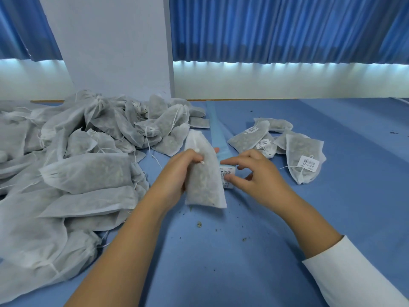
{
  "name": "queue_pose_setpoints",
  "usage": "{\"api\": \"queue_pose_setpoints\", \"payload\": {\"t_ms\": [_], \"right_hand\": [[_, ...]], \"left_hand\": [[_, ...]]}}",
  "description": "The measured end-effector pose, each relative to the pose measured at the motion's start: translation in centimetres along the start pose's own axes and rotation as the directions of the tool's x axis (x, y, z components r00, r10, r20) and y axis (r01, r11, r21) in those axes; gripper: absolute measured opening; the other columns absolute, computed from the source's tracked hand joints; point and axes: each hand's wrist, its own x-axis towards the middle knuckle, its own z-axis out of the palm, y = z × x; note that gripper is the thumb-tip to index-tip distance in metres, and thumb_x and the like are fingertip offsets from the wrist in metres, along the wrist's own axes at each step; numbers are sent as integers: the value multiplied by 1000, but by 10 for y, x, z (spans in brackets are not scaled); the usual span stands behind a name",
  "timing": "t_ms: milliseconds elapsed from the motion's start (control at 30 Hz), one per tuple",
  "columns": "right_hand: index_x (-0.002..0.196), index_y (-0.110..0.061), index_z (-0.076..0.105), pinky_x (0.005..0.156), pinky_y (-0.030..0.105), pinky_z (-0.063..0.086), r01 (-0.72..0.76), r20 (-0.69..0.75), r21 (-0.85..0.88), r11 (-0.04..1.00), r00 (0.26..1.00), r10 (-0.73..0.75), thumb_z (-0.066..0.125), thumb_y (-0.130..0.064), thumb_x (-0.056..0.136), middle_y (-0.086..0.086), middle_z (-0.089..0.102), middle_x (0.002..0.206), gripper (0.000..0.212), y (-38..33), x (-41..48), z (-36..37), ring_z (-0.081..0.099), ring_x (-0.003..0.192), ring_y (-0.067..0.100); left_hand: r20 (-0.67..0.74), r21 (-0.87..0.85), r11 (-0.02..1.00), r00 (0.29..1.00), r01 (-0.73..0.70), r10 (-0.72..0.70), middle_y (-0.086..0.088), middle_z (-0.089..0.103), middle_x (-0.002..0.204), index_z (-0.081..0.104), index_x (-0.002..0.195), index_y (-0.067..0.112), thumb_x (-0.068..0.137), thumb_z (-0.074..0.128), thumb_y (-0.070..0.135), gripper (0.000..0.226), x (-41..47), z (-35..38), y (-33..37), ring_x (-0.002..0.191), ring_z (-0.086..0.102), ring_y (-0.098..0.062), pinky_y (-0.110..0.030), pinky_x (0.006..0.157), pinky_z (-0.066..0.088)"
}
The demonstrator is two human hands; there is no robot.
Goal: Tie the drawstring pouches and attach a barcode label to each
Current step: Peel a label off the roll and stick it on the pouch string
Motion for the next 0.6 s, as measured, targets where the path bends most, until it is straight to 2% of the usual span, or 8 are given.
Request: {"api": "queue_pose_setpoints", "payload": {"t_ms": [100,167,233,300,367,433,500,600], "right_hand": [[116,-37,69,80,23,49,29,-65,9,1000,997,-28,73,-26,86,-10,49,104,32,1,1,2,51,96,3],[115,-37,69,85,23,48,50,-108,-1,999,993,-50,74,-24,86,-7,48,107,33,1,1,2,50,101,8],[115,-36,69,89,21,45,92,-149,-20,996,984,-94,74,-20,86,-4,48,110,34,-1,0,3,50,106,12],[116,-28,70,87,14,45,131,-179,-26,991,975,-134,73,-16,86,-5,51,107,32,-3,0,3,52,104,12],[114,-24,72,85,16,47,158,-195,-43,986,967,-164,72,-14,87,-7,55,103,29,-4,0,3,55,99,13],[112,-26,72,86,27,49,164,-198,-70,984,965,-175,71,-15,88,-8,58,101,27,-4,0,3,56,97,14],[111,-29,73,87,32,50,166,-206,-87,982,962,-181,71,-15,88,-9,60,100,27,-4,0,3,56,97,13],[107,-29,74,85,33,51,168,-232,-91,982,955,-185,72,-15,87,-8,64,100,24,-3,-1,4,56,98,12]], "left_hand": [[105,102,994,994,-43,32,10,73,116,79,97,30,71,46,25,42,2,4,-7,103,67,-8,-20,85,51],[105,193,980,994,-58,38,20,75,95,78,79,41,71,46,26,36,0,6,-6,83,68,0,-11,65,48],[34,267,963,999,-42,34,24,64,65,68,59,41,67,48,32,24,0,7,-4,60,58,3,-17,55,42],[-13,317,948,999,-41,48,20,55,57,58,51,35,66,49,36,17,1,7,-6,52,50,3,-25,59,35],[-20,330,942,997,-68,79,16,54,62,54,57,30,66,50,37,12,4,6,-8,55,50,0,-27,62,36],[-18,340,937,995,-86,97,12,54,67,54,64,26,66,50,36,10,5,5,-9,60,51,-3,-27,63,37],[-2,344,934,994,-98,105,9,58,74,59,75,16,67,50,35,23,5,5,-9,68,54,-5,-28,67,39],[26,351,930,994,-109,107,4,63,90,63,98,2,69,48,35,46,4,6,-8,84,57,-11,-29,76,42]]}}
